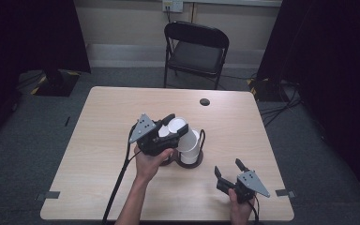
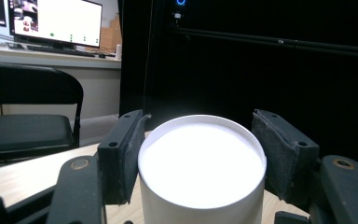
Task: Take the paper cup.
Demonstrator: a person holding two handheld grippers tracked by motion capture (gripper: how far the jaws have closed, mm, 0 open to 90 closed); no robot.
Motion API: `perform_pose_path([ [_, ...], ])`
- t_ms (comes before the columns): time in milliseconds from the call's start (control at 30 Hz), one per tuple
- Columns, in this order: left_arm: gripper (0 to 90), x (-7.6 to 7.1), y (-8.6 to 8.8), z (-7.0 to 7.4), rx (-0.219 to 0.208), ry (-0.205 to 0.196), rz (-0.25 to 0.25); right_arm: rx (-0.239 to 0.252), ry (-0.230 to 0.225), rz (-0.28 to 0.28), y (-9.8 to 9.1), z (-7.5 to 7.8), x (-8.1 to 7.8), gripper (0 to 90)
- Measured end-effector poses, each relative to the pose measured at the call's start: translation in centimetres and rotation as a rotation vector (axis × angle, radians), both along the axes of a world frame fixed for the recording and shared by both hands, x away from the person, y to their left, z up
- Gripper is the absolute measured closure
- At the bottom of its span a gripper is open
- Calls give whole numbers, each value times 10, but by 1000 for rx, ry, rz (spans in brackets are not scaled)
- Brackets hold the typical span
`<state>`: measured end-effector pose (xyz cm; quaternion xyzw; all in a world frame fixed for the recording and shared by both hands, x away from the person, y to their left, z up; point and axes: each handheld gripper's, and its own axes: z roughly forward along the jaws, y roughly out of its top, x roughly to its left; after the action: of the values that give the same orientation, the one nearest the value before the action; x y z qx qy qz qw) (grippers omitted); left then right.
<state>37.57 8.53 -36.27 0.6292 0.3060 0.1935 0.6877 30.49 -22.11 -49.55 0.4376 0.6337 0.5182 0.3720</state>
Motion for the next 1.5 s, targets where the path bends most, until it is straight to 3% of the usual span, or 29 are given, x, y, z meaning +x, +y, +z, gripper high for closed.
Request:
perform_pose_path([
  [267, 362, -9, 5, -3, -15, 25, 2, 1, -1, -2, 0, 0, 0, 147],
  [433, 362, -13, 10, -11, -63, 49, 30, -10, 10, -13, 1, 0, 1, 143],
  [767, 362, -27, 15, -10, -79, 57, -4, -13, -12, 5, 2, 0, -2, 183],
  [933, 363, -32, 16, -13, -106, 102, -25, -36, -21, 74, 10, 0, -5, 229],
  [1067, 363, -34, 18, -16, -133, 130, -48, -9, -43, 140, 19, 2, -9, 289],
  [1167, 363, -37, 19, -20, -123, 149, -57, -7, -59, 201, 29, 5, -12, 334],
  [1267, 362, -39, 20, -25, -172, 181, -86, -2, -83, 252, 38, 8, -14, 384],
  [1333, 362, -41, 20, -28, -165, 190, -74, 0, -91, 286, 42, 10, -15, 428],
  [1433, 362, -40, 22, -37, -205, 221, -88, 0, -119, 319, 47, 11, -18, 468],
  [1500, 362, -40, 23, -42, -206, 237, -97, -5, -137, 340, 50, 12, -19, 504],
])
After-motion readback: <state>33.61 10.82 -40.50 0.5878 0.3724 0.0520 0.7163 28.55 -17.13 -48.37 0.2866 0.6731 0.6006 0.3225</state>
